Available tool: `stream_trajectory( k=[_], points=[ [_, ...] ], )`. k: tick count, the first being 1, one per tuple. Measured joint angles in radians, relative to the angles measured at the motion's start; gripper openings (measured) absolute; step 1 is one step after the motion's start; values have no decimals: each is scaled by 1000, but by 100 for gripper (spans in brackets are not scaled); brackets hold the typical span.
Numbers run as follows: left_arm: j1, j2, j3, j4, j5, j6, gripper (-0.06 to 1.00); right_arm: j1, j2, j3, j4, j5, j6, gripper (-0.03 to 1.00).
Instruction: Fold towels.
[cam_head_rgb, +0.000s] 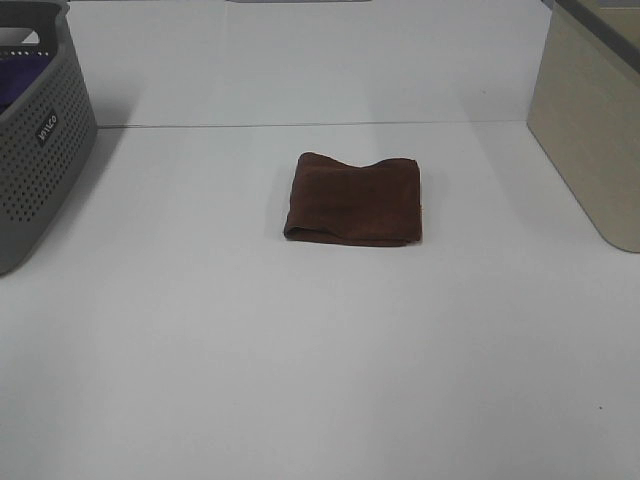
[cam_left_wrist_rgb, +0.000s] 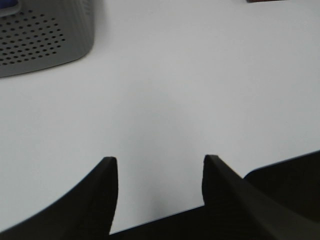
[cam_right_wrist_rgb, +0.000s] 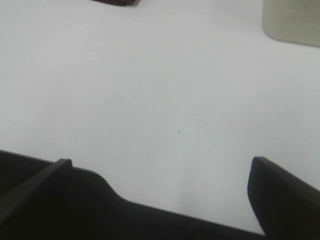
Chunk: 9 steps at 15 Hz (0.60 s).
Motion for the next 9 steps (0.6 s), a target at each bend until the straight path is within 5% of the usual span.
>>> stream_trajectory(
  k=[9],
  points=[
    [0, 0, 1, -41, -5, 76, 49, 0, -59, 14, 4, -25, -26, 90]
  ],
)
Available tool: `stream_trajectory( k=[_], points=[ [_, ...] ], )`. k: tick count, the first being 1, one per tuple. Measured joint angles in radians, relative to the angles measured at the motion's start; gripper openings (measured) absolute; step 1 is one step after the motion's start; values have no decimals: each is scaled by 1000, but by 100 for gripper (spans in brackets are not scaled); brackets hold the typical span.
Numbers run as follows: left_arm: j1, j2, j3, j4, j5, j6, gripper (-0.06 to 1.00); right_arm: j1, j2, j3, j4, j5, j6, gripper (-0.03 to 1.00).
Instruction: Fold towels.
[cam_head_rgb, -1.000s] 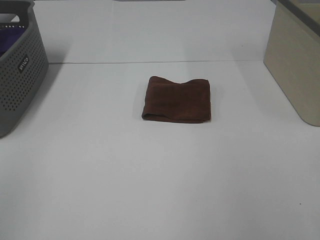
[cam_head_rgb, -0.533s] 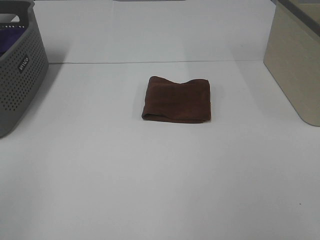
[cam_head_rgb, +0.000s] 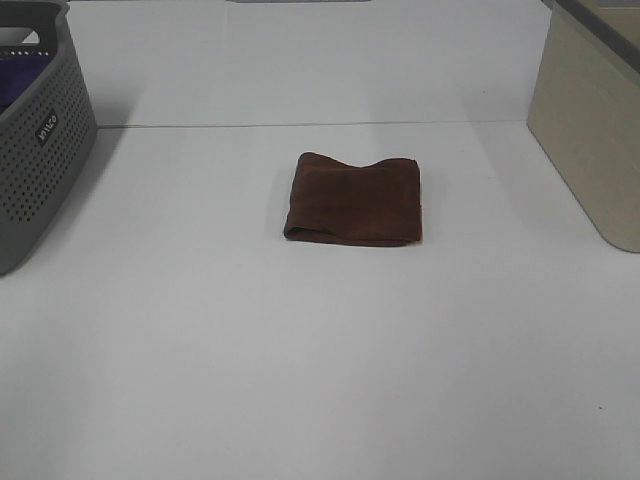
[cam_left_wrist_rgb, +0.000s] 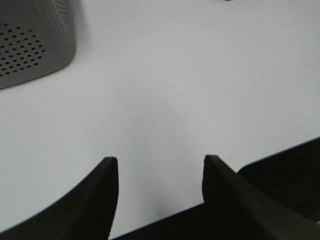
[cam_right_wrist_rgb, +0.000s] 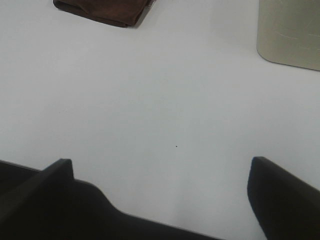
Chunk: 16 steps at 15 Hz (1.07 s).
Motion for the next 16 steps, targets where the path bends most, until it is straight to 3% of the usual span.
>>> stream_trajectory(
  k=[9, 13, 16],
  points=[
    [24, -4, 0, 0, 0, 0, 49, 0, -15, 0, 0, -1, 0, 90],
    [185, -74, 0, 0, -2, 0, 49, 0, -35, 0, 0, -1, 0, 90],
    [217, -174, 0, 0, -1, 0, 49, -51, -99, 0, 0, -1, 0, 90]
  ],
)
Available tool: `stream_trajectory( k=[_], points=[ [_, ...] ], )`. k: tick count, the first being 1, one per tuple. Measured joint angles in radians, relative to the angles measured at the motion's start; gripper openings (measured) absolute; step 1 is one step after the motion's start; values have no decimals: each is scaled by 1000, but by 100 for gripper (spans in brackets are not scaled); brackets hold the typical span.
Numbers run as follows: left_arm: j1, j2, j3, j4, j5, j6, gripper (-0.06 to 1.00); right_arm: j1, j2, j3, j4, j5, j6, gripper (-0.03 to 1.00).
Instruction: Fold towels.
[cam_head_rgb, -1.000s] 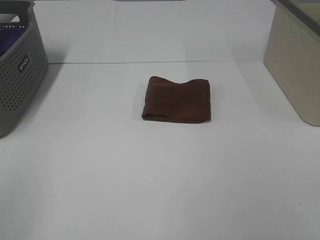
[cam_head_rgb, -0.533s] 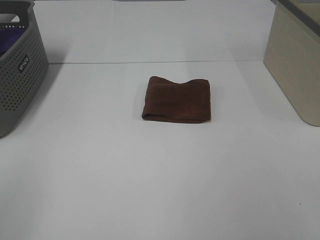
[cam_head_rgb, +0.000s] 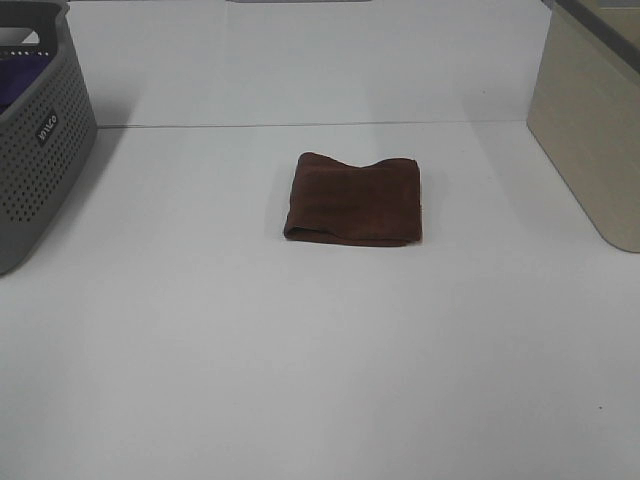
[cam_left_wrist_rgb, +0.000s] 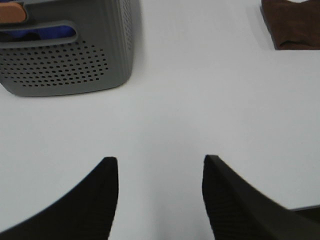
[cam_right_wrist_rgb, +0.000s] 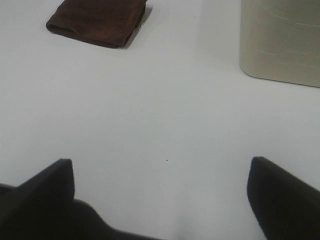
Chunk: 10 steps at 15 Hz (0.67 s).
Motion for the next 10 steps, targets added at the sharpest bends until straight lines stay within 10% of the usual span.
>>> stream_trajectory(
  k=[10],
  points=[
    [0, -74, 0, 0, -1, 0, 49, -14, -88, 0, 1, 0, 0, 90]
  ],
)
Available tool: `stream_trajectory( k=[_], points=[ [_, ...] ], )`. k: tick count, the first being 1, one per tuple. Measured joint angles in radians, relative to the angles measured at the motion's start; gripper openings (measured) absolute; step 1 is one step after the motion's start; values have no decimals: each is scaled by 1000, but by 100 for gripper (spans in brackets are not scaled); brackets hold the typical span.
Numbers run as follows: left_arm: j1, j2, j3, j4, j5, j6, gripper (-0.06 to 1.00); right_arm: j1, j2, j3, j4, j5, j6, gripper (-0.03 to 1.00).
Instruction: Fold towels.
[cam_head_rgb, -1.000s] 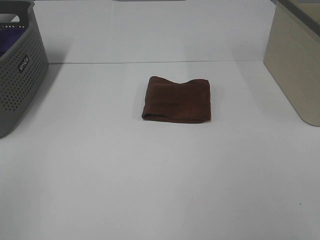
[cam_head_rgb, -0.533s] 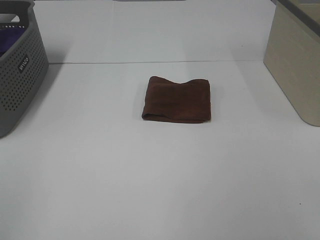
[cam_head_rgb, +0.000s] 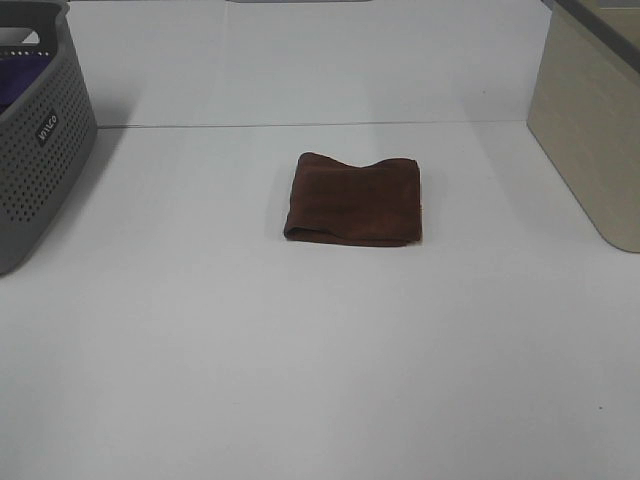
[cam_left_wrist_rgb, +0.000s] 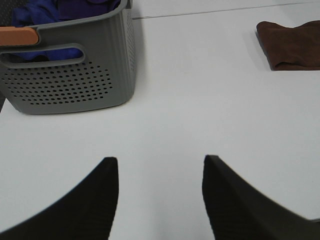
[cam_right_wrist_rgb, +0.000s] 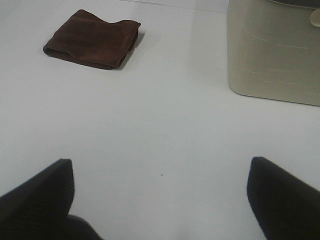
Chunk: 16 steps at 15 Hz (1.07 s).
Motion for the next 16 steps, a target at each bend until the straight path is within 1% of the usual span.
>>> stream_trajectory(
  k=[16],
  points=[
    [0, 0, 0, 0, 0, 0, 49, 0, 0, 0, 0, 0, 0, 90]
  ],
)
